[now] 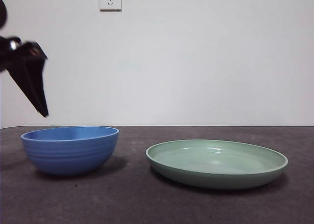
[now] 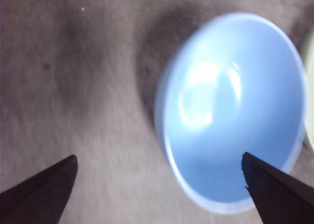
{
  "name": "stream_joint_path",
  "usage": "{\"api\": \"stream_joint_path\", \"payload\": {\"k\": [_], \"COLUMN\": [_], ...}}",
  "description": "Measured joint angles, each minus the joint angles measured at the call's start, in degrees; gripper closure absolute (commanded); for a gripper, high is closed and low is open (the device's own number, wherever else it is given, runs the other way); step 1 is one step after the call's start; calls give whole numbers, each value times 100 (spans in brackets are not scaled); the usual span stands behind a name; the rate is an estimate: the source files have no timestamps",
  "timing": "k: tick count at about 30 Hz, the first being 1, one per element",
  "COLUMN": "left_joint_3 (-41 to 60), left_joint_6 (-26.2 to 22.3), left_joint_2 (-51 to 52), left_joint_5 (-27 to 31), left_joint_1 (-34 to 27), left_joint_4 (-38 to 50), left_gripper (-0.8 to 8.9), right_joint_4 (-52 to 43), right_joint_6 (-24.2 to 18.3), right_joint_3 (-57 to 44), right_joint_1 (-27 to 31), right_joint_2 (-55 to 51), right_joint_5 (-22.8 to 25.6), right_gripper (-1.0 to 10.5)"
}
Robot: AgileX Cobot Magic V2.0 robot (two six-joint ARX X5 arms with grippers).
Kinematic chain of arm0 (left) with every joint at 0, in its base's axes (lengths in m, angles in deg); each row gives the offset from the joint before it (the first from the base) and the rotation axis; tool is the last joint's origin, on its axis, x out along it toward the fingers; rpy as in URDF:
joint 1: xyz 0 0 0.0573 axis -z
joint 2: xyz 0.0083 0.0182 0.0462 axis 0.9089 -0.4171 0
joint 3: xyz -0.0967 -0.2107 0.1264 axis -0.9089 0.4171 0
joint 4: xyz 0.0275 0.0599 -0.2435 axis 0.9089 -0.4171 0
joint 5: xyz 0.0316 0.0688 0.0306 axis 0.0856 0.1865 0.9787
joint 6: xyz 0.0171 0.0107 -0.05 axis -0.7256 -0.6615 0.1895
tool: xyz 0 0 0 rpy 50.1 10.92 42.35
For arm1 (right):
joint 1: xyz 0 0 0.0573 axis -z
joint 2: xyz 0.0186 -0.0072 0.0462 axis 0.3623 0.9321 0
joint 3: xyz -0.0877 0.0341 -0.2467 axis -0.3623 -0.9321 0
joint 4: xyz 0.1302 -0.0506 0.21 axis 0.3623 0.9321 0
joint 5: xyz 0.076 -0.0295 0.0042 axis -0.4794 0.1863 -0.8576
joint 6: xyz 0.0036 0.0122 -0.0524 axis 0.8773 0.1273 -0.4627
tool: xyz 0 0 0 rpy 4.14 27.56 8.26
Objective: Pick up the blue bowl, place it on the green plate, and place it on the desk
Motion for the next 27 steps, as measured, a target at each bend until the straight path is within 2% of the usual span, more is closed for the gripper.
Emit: {"api": "stream_joint_path", "payload": {"k": [3,7,11,16,20,24,27], "left_joint_3": [-284,-667,-852,-855,-855,-855,-857], "left_joint_6": [-9,-20,-48,-81,-90,-96,-98], "left_joint_2": [-422,-828,-1064,-1209,-1294,-1377,-1388], "left_joint_5": [2,188,479,490,490,490,494], "left_joint_1": [42,146,271,437,527,549,546], "left_joint_4": [-4,-2,-13,2,0,-9,-11], "left_gripper": [219,320,336,578,713,799,799], "right_joint_4": [0,0,0,0,0,0,0], "right_joint_6": [0,0,0,0,0,0,0], "right_joint_3": [0,0,0,0,0,0,0], "right_joint_1": [0,0,0,0,0,0,0], "right_joint_2": [0,0,0,0,0,0,0], "right_joint_5": [0,0,2,2,0,2,2], "right_gripper": [405,405,405,405,405,405,405]}}
